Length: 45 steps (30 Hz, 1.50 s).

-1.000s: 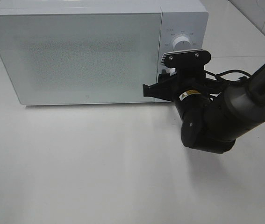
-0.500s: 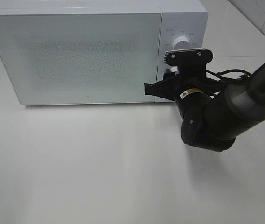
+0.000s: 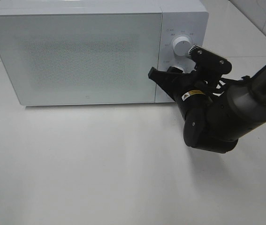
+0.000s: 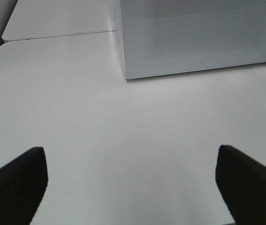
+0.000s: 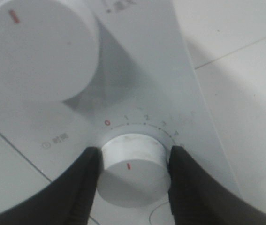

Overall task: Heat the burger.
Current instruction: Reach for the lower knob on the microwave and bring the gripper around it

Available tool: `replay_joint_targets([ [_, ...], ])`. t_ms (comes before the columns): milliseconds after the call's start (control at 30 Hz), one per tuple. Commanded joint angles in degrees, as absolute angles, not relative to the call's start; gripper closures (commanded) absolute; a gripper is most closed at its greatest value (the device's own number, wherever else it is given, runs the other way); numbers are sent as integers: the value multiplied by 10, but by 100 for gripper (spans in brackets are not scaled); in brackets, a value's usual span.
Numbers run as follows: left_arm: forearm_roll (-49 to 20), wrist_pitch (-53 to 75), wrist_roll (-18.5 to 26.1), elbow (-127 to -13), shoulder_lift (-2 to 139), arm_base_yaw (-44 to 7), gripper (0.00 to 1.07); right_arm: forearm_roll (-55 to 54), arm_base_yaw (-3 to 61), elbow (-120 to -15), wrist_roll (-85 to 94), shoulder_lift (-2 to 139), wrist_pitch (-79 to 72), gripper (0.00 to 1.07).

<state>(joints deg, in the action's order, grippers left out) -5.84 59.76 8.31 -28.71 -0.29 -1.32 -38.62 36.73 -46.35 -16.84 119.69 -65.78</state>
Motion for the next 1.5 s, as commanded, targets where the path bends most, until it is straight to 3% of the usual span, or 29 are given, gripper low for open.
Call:
replay_joint_targets([
  [33,-64,596,84,-285,-17,-12,17,-296,368,-482,-320,1196,-645,101],
  [333,-64,596,84,-285,-17,-12,17,-278,368,-482,-646,1196,-645,101],
  [667,-64,596,84,-285,-17,-12,17,-278,368,-482,-830,1196,-645,101],
  [1133,-64,596,84,-285,-17,-12,17,-279,368,-482,-826,1196,-643,100],
  [1500,-64,596,84,-285,-17,-12,17,-281,368,-482,-820,1195,-664,89],
])
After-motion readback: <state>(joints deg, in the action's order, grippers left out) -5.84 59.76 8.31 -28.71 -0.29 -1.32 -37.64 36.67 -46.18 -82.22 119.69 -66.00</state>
